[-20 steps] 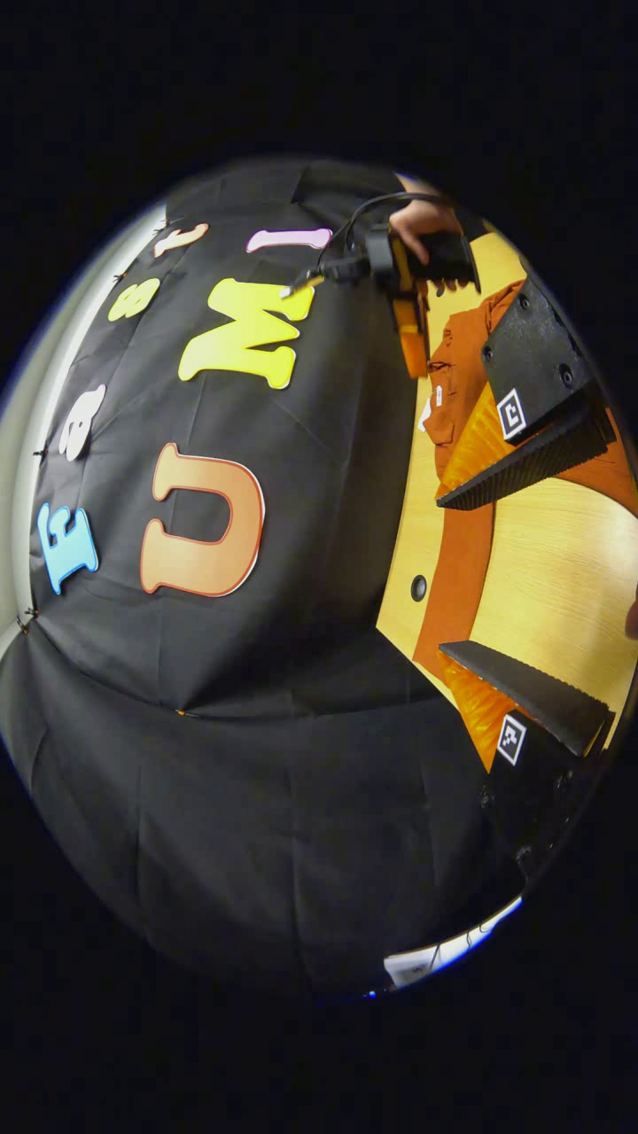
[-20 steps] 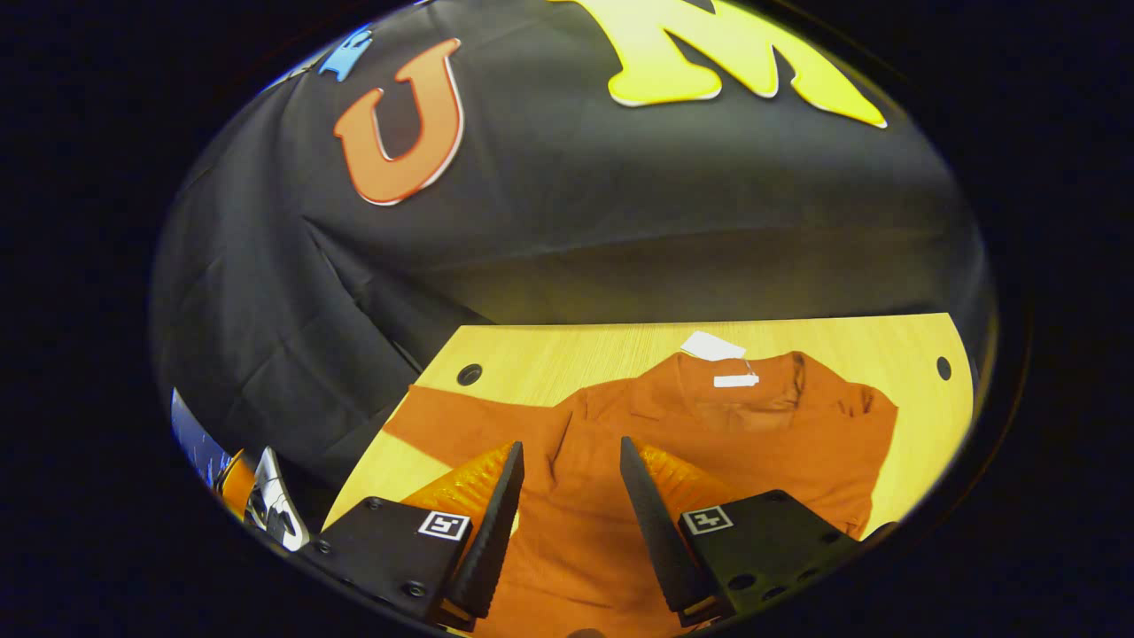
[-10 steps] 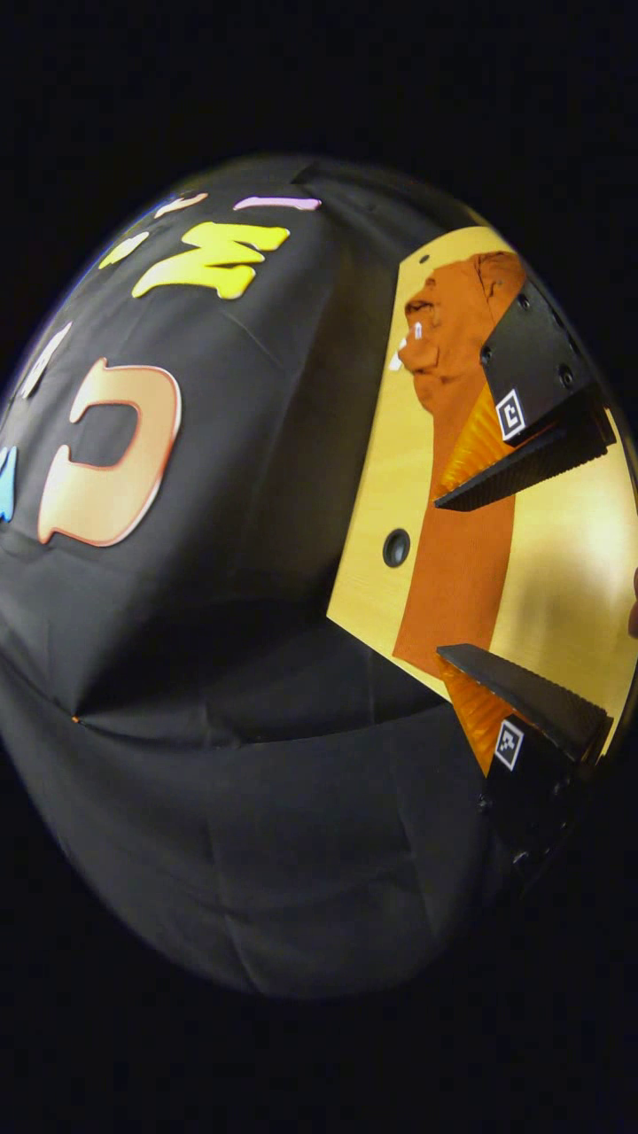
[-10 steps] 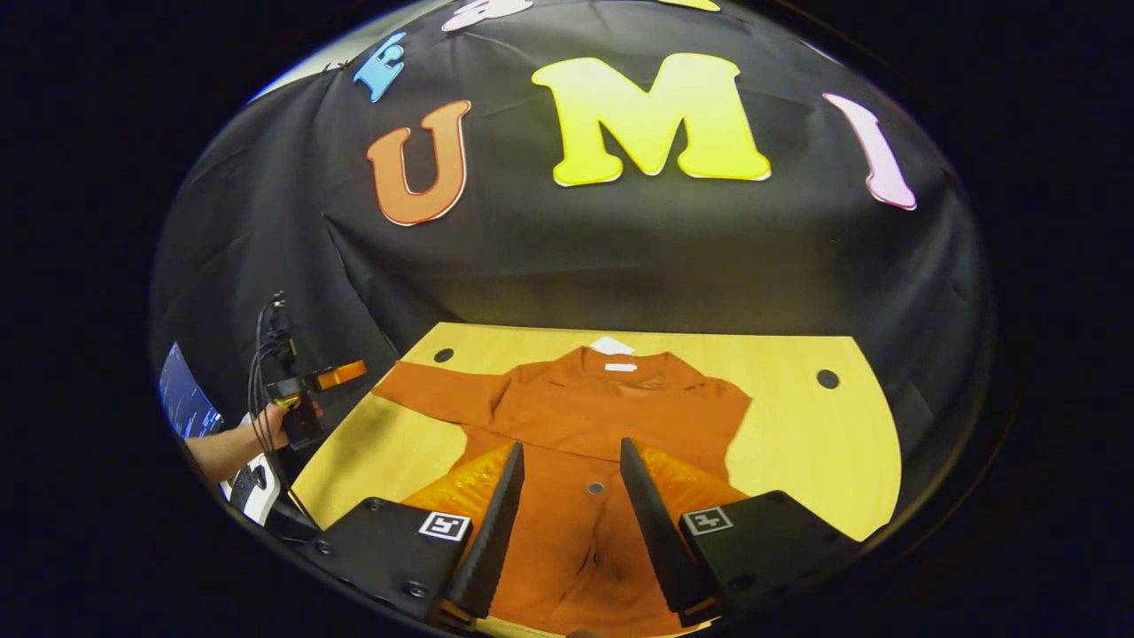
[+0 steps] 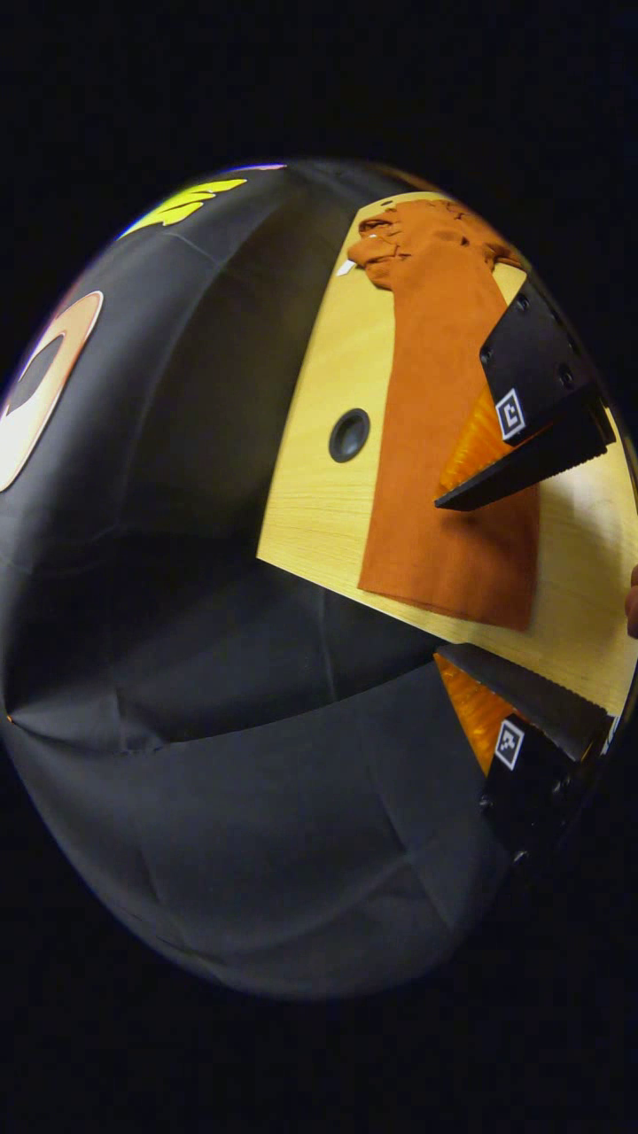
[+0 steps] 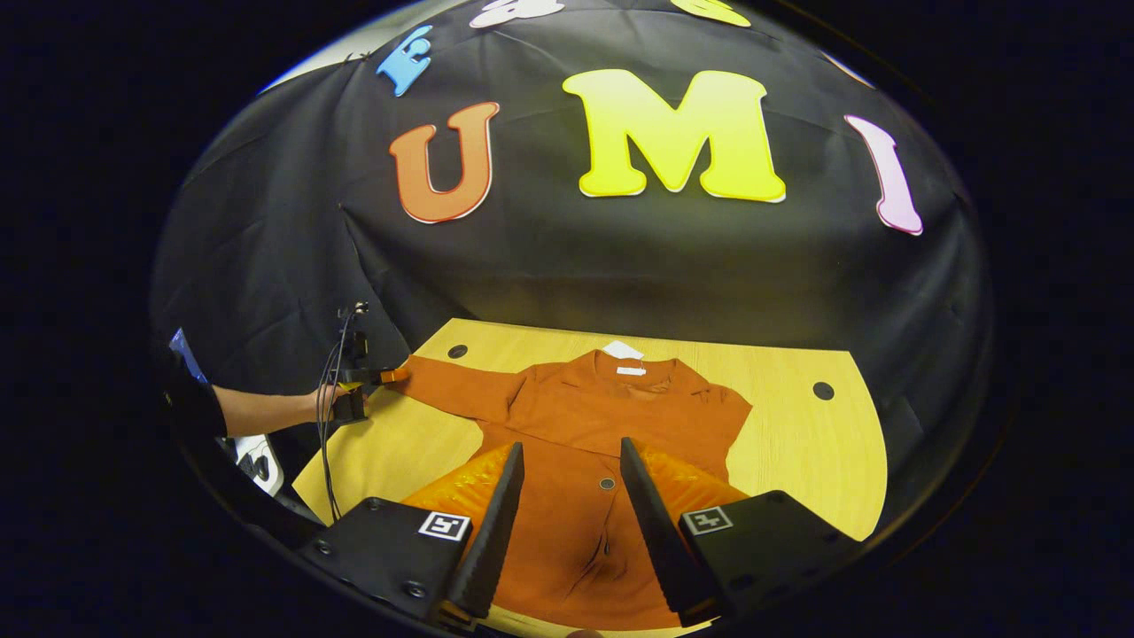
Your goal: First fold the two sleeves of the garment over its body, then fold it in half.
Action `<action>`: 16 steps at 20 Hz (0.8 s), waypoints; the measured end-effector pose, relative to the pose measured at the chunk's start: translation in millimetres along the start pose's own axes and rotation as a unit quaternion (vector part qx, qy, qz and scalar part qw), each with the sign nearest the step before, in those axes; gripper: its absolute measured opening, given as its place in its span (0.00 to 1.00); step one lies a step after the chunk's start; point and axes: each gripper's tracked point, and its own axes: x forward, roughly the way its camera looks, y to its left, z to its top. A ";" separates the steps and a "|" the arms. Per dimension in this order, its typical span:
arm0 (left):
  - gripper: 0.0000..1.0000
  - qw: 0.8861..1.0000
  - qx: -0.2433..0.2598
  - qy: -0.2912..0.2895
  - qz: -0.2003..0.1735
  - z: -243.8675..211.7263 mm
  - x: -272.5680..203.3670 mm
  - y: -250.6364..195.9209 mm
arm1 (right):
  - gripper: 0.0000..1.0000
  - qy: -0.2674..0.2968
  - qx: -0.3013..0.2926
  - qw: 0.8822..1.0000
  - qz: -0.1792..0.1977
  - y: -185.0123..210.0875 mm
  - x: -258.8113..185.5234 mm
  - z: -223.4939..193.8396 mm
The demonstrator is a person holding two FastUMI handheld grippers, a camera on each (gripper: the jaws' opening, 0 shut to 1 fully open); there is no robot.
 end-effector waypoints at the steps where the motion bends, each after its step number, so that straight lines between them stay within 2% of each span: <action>1: 0.98 1.000 0.006 -0.005 -0.003 2.8 -0.2 -7.0 | 0.72 0.002 -0.006 1.000 -0.005 -1.6 -0.7 -3.8; 3: 0.98 0.999 0.025 0.017 0.011 -16.1 -2.7 -16.5 | 0.72 0.011 0.011 1.000 -0.010 -7.4 2.6 -10.6; 5: 1.00 0.999 0.031 0.013 0.020 -16.9 5.4 -34.9 | 0.72 0.014 0.058 0.998 -0.014 -11.8 9.1 -12.3; 6: 0.91 0.999 0.032 0.003 0.026 -16.6 -0.1 -41.2 | 0.72 0.014 0.084 0.996 -0.018 -15.5 11.3 -12.0; 7: 0.95 0.999 0.037 0.001 0.033 -20.0 -0.7 -52.0 | 0.72 0.015 0.105 0.994 -0.024 -21.4 13.7 -13.7; 8: 0.83 0.998 0.044 -0.007 0.034 -18.2 -3.5 -61.9 | 0.72 0.016 0.122 0.992 -0.030 -27.1 15.3 -14.8; 12: 0.10 0.992 0.106 -0.010 0.074 -13.0 -2.8 -69.6 | 0.72 0.013 0.155 0.986 -0.054 -48.9 8.2 -15.2; 14: 0.04 0.990 0.123 0.002 0.072 -11.8 -4.6 -76.5 | 0.72 0.008 0.155 0.986 -0.057 -53.2 1.5 -15.2; 16: 0.03 0.991 0.114 -0.009 0.067 1.4 -16.5 -80.9 | 0.72 0.007 0.152 0.987 -0.056 -55.3 -4.1 -16.8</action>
